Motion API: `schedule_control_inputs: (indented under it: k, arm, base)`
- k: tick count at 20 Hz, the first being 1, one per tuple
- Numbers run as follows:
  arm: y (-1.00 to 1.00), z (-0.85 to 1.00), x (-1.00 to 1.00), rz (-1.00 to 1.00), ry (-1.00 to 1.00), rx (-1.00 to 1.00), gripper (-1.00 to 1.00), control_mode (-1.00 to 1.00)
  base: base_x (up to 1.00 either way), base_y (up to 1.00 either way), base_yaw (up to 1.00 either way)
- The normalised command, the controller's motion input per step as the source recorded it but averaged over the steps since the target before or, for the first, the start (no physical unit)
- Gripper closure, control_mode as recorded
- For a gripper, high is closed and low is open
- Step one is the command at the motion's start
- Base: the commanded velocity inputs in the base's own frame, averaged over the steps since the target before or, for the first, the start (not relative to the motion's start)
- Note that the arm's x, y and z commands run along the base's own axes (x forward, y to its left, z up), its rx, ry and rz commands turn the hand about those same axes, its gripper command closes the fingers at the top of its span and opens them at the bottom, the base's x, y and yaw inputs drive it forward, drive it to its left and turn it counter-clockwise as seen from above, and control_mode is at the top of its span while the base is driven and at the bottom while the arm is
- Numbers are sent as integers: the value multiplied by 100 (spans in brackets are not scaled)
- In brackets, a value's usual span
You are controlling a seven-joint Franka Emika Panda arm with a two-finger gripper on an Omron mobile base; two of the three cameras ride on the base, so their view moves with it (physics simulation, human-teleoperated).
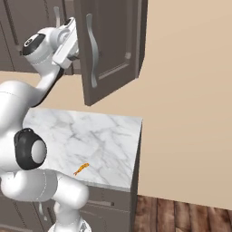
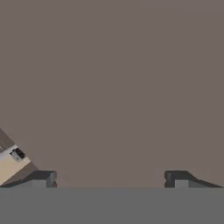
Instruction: Retrieve the tupperware from the cabinet, then place the raw meat into the tupperware to avoid contamination.
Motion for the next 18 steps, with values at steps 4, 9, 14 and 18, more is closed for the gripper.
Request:
schedule_control_inputs:
  k: [4, 9, 14, 18]
  arm:
    - [-53, 0, -16, -7, 0, 0, -100, -100]
    - [-50, 0, -21, -8, 0, 0, -100, -100]
    - [-47, 0, -8, -5, 0, 0, -100, -100]
    - [-32, 0, 0, -1, -1, 0, -100, -100]
  base:
    - [0, 0, 0]
    - [0, 0, 0]
    - [0, 0, 0]
    - [0, 0, 0]
